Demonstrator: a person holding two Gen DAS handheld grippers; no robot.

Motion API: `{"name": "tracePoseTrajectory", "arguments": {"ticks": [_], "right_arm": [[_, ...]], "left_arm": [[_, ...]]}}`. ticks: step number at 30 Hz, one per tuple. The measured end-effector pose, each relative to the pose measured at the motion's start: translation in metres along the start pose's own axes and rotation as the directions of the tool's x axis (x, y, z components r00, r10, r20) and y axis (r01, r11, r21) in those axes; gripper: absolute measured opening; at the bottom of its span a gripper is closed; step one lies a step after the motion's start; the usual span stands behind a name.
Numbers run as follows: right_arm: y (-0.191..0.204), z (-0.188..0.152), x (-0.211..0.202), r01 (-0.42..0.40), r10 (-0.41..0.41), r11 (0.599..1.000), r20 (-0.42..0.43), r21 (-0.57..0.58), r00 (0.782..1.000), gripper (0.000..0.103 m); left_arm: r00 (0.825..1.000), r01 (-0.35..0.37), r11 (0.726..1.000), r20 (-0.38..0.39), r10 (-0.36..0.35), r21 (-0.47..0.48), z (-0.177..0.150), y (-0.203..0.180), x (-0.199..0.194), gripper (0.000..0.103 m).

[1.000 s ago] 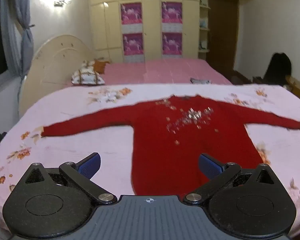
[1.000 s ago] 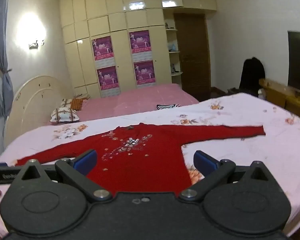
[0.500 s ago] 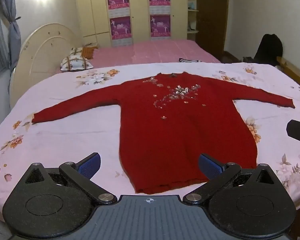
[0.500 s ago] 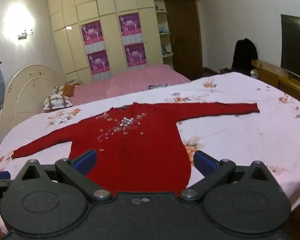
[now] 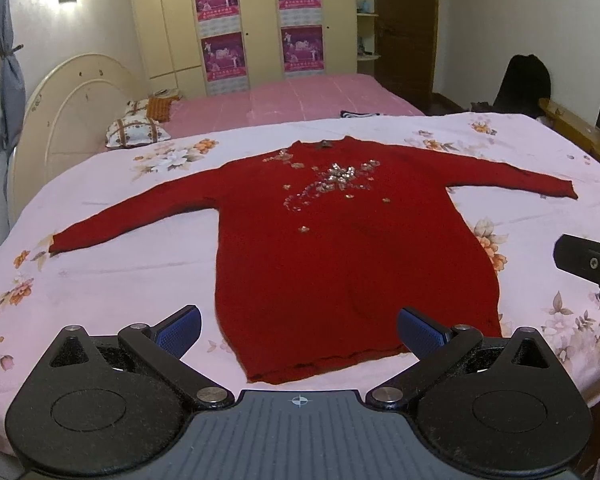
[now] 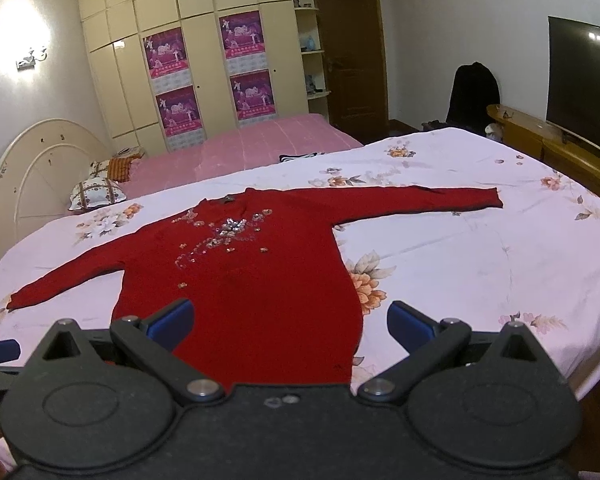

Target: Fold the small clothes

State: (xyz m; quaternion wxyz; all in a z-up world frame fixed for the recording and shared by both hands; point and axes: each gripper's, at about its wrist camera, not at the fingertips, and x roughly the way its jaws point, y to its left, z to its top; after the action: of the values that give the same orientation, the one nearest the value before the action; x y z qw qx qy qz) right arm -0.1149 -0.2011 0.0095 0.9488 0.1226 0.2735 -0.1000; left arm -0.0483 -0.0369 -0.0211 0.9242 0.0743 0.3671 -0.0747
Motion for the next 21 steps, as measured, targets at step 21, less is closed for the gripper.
{"name": "tracePoseTrajectory", "arguments": {"ticks": [21], "right_arm": [[0.043,-0.013,-0.023,0.056,-0.056,0.998,0.003,0.018,0.998,0.102]], "left_arm": [[1.0,0.002,1.0,-0.014,-0.002,-0.005,0.004,-0.001,0.007,0.103]]}}
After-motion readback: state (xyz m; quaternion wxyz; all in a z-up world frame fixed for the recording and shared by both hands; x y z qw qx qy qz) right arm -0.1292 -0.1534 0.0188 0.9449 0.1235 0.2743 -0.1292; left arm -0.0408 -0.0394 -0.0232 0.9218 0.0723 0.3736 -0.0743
